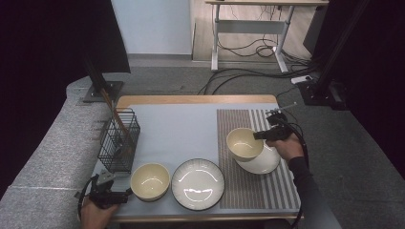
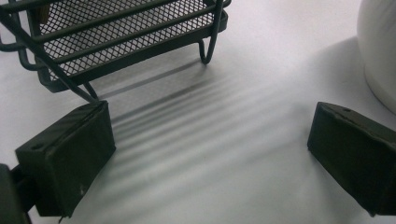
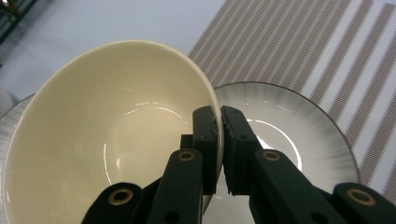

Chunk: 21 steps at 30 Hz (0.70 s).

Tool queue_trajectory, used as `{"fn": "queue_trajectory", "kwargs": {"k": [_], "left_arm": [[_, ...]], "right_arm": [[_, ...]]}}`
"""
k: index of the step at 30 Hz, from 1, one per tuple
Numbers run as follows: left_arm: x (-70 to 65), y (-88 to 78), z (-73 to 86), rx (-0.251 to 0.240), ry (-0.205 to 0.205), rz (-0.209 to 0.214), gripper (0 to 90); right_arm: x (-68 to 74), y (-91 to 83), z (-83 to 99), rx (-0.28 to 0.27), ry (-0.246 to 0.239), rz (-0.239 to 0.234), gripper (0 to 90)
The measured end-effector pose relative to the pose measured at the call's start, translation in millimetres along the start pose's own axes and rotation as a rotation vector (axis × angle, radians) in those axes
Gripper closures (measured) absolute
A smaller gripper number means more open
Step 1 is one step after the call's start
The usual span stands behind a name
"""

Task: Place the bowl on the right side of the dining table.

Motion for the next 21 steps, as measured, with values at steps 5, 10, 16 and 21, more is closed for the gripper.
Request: {"fn": "queue_trajectory", "kwargs": {"k": [5,10,16,21], "left_arm": [[0.0,0.0,0.0,0.0,0.0,0.0,0.5],[0.0,0.0,0.0,0.0,0.0,0.0,0.5],[0.0,0.0,0.0,0.0,0.0,0.0,0.5],[0.0,-0.1,0.0,0.0,0.0,0.0,0.5]], "right_arm": [[-21.2,1.0,9.2,0.001,0.036,0.018,85.6],[-32.6,5.1,16.7,0.001,0.058,0.028,85.6],[-46.1,14.1,27.8,0.01,0.069,0.042,85.5],[-52.2,22.4,34.6,0.018,0.074,0.044,85.5]]}}
Point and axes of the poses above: each handheld gripper's, and its own axes: y roughly forward along the jaws, z roughly out of its underside, x roughly to its left, the point moved 8 cm from there along y, roughly forward along the jaws, and after that the axes turned 5 degrees about y, right-handed, at the moved point
